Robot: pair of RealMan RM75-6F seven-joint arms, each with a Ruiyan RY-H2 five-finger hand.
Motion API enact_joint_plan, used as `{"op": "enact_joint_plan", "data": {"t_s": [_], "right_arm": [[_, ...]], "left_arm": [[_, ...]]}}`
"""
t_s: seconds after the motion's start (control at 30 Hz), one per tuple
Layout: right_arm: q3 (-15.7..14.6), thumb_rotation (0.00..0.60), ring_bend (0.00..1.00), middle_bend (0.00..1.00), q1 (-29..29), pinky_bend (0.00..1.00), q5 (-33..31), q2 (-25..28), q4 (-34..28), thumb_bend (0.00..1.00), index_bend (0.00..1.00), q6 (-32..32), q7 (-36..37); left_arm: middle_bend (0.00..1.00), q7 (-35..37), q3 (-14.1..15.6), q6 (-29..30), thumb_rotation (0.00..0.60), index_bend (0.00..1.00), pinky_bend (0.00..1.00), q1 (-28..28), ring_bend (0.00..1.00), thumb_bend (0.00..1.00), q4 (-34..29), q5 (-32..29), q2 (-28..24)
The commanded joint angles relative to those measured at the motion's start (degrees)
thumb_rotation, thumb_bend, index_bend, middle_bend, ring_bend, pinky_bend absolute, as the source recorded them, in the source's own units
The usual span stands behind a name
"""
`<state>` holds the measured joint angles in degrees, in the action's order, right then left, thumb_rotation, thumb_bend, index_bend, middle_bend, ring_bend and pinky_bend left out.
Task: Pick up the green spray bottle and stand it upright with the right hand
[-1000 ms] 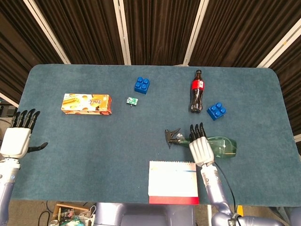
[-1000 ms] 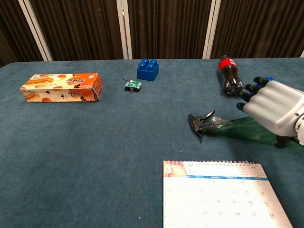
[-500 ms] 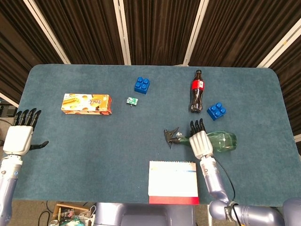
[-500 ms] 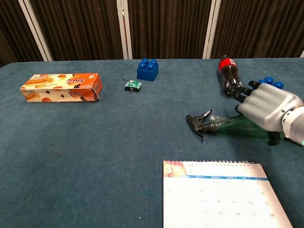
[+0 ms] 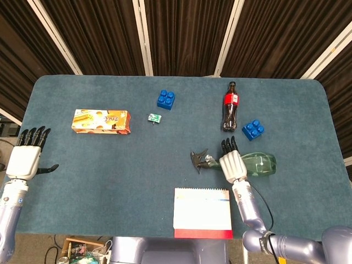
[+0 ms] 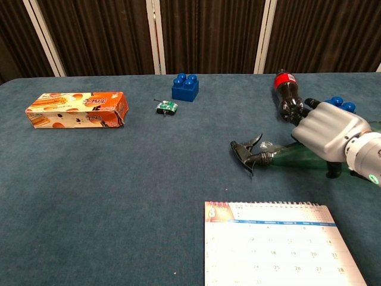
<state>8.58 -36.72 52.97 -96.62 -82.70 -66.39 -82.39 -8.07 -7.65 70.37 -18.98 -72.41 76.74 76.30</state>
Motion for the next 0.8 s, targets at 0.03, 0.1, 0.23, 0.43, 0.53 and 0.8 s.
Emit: {"op": "enact_joint_plan", "data": {"t_s": [0.03,0.1,0.23,0.43,0.53,0.8], "right_arm": [[-1.2,0.600,0.00,0.21,-0.1,0.09,6.2,0.2,0.9,0.40,0.95,-2.3,5.9],[-1.5,0.600,0.00,0.22,0.1,0.12,8.6,0.7,0.8,0.41,0.96,-3.1,8.4],[-1.9,0.600,0.01,0.24,0.4,0.20,13.1,2.2,0.2,0.44,0.99,-4.2,14.2],[-2.6,0.600,0.01,0.24,1.0,0.20,18.0,4.2,-1.2,0.45,1.00,-5.0,23.1],[-2.9,0.600,0.01,0.24,1.2,0.20,19.8,5.6,-2.6,0.44,1.00,-5.2,26.0],[-1.3,0.600,0.00,0.22,3.2,0.20,25.9,8.6,-6.5,0.43,1.00,-6.5,55.0]], "left_arm": [[0.02,0.2,0.1,0.0,0.600,0.00,0.04,0.0,0.00,0.00,-0.1,0.1,0.0],[0.02,0.3,0.3,0.0,0.600,0.00,0.04,0.0,0.00,0.00,-0.1,0.2,-0.1],[0.02,0.4,0.4,0.3,0.600,0.00,0.04,0.0,0.00,0.00,-0.2,0.4,-0.1],[0.02,0.5,0.6,0.7,0.600,0.00,0.04,0.0,0.00,0.01,-0.4,0.8,-0.1],[0.02,0.6,0.7,0.9,0.600,0.00,0.04,0.1,0.00,0.01,-0.4,0.8,-0.1],[0.02,0.8,0.7,1.1,0.600,0.00,0.04,0.1,0.00,0.01,-0.5,0.9,-0.2]]}}
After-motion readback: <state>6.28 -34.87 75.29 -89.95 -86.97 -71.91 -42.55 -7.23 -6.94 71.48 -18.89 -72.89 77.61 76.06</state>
